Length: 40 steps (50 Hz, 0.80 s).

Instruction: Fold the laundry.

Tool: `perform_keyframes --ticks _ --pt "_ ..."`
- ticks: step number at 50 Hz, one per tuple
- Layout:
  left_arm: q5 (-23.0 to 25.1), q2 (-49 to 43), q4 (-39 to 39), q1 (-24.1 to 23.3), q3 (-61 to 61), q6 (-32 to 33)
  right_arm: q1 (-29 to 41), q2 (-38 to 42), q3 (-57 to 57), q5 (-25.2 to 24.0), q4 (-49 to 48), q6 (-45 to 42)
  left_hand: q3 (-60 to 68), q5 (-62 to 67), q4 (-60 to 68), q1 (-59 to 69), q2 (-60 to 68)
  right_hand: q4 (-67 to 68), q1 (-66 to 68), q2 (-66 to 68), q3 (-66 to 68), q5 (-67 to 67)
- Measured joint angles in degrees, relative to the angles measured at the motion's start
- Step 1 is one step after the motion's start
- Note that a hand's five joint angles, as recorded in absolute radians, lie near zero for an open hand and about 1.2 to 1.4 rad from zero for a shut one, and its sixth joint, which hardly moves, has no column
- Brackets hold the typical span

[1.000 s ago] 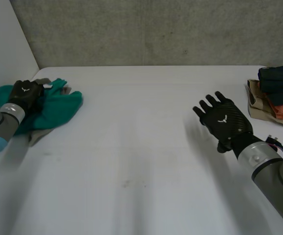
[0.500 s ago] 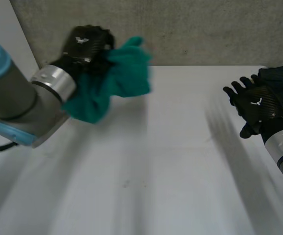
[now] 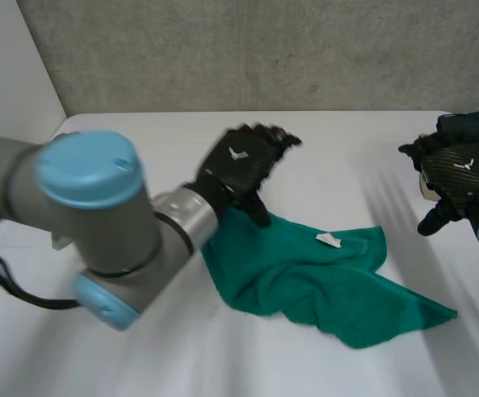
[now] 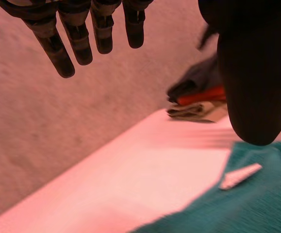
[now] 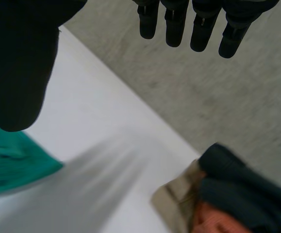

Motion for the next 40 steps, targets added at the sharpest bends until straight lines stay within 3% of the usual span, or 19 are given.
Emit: perform_keyframes --ticks 7,13,23,26,27,29,30,31,40 --pt "0.51 5.72 -3.57 4.95 -4.57 0.28 0.19 0.11 -5.32 -1.61 21.89 1.37 0.05 0.21 0.13 0.17 0.11 0.00 0.00 0.00 0.00 0.00" --pt "1.07 2.20 -8.23 7.84 -4.42 2.89 0.27 2.34 -5.15 -3.42 29.87 1.34 0.08 0.21 0.14 0.17 0.11 -0.04 0.00 0.00 0.00 0.00" --pt "2.49 -11.07 -11.13 8.94 1.58 13.11 1.09 7.88 2.51 -3.81 18.57 2.32 0.12 0.22 0.70 1.37 0.42 0.09 0.07 0.16 0.16 0.14" --pt "2.62 -13.23 -11.03 8.56 3.22 14.01 2.03 8.95 3.42 -3.36 15.42 3.23 5.52 4.89 5.25 7.02 5.91 12.18 12.84 13.41 12.30 12.26" --pt "2.63 -13.92 -10.90 8.35 3.96 14.15 2.80 9.72 3.62 -2.99 13.63 3.94 23.22 23.17 23.43 27.41 23.85 21.85 22.83 23.31 22.08 21.84" --pt "2.60 -14.73 -10.48 7.94 5.06 14.18 3.85 10.69 3.64 -2.29 11.37 4.84 32.68 33.20 33.61 38.83 33.39 38.93 39.14 40.37 39.24 38.74" --pt "2.60 -14.73 -10.48 7.94 5.06 14.18 3.85 10.69 3.64 -2.29 11.37 4.84 32.68 33.20 33.61 38.83 33.39 38.93 39.14 40.37 39.24 38.74" --pt "2.50 -15.12 -9.64 7.49 6.14 14.07 5.06 11.63 3.11 -1.13 8.25 5.72 50.38 50.68 51.60 54.70 51.64 52.10 51.37 53.72 52.21 51.69" --pt "-0.59 -13.74 0.78 7.28 12.56 12.44 8.51 12.55 -7.82 4.55 -0.40 5.77 54.44 52.29 55.73 54.71 55.20 56.05 52.27 55.39 55.53 53.99"
